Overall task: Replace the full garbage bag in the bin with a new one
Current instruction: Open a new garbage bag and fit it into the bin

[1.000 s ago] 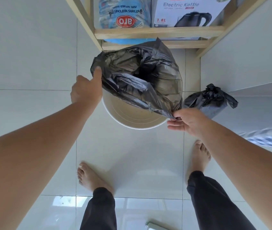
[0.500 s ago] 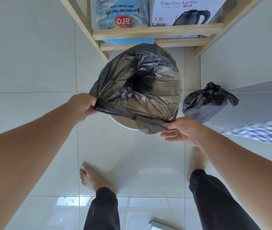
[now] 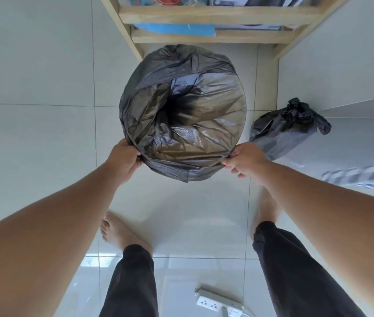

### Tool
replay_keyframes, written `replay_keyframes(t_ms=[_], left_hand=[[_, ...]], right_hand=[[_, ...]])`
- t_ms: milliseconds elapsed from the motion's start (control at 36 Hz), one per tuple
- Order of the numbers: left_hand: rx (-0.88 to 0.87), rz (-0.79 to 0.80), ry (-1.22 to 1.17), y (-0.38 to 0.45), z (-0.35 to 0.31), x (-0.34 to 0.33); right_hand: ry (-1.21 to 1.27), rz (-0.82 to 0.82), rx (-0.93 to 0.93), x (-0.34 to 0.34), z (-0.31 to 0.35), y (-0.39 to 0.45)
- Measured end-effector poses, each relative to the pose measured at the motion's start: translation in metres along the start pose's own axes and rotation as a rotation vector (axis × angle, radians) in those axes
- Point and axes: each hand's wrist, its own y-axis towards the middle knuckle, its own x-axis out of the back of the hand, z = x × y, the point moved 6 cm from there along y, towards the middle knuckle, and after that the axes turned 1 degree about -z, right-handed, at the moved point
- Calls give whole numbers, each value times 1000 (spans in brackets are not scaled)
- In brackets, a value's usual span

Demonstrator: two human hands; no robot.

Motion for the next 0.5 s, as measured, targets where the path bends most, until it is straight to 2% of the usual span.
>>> replay_keyframes(t_ms=[167,278,333,417,500], left_hand=[[-35,-29,56,9,5,6],[-13,-106,86,24,3,13],[-1,-88,124,26,-3,9],[3,-72,152,29,-14,7],[-70,-176,45,24,-39,14]], right_hand=[[-66,5,-25,-4,10,10],[-50,-29,-112,-6,5,24],[-36,-32,-148,-4,2,29],[94,-73,-159,6,5,30],[345,-155,-95,28,26,27]])
